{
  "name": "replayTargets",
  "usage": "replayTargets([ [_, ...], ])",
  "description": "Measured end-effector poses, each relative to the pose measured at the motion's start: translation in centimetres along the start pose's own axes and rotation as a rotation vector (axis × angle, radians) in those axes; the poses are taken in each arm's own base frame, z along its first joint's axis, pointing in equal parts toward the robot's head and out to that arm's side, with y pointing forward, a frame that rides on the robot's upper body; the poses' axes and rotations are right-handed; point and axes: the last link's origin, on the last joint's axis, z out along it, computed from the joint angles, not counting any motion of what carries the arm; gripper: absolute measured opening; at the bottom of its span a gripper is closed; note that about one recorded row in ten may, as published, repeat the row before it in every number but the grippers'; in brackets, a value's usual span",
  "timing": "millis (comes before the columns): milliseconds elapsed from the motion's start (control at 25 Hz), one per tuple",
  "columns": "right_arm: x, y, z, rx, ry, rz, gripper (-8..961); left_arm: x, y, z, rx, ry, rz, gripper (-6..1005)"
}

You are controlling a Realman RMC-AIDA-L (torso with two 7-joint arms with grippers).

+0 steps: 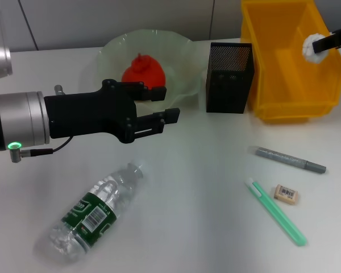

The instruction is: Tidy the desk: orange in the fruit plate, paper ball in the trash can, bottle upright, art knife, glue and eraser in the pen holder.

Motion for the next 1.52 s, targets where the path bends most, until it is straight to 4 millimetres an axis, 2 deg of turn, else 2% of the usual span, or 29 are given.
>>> replayTargets([
  [240, 0.4, -0.2, 1.0, -0.002, 0.007, -0.001, 269, -0.1, 0.0, 0.0, 0.002, 0.000, -0.002, 513],
  [760, 0.3, 0.2, 0.7, -0.023, 0.007, -0.029, 275, -0.3, 0.0, -0.1, 0.003, -0.002, -0.012, 515],
  [1000, 0.0, 0.1, 0.5, -0.008, -0.008, -0.035, 502, -0.5, 0.0, -0.1, 0.004, -0.003, -0.016, 516],
  [1280, -0.1, 0.5, 0.0, -0.001, -0.034, -0.048, 607, -0.5, 0.0, -0.2, 0.002, -0.005, -0.042, 517],
  [1440, 0.3, 1.8, -0.9, -0.023, -0.084, -0.068, 667, -0.5, -0.2, -0.4, 0.015, -0.006, -0.044, 518],
  [1480, 0.6, 2.8, -1.6, -0.055, -0.115, -0.075, 667, -0.6, -0.3, -0.5, 0.021, -0.006, -0.045, 518],
  [1520, 0.6, 2.8, -1.6, -0.055, -0.115, -0.075, 667, -0.5, -0.3, -0.6, 0.025, -0.005, -0.046, 518],
])
